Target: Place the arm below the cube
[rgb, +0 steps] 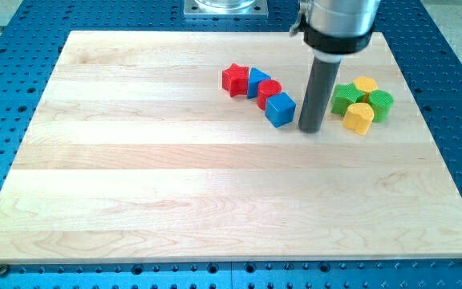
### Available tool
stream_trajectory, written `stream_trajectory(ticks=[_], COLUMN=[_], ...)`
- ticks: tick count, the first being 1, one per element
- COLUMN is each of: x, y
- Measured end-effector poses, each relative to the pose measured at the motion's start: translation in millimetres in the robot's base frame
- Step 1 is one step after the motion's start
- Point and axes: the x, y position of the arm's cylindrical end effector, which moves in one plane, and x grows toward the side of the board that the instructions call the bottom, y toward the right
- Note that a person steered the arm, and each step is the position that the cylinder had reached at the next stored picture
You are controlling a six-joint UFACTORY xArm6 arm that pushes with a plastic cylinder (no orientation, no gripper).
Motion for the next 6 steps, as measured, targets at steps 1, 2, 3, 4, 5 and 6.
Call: stream_trajectory(ticks=[1,2,3,4,5,6], x=[3.4,3.4,3.4,3.5,3.6,3.6], y=[-0.1,-0.8,-0.8,-0.8,-9.8,-26.3])
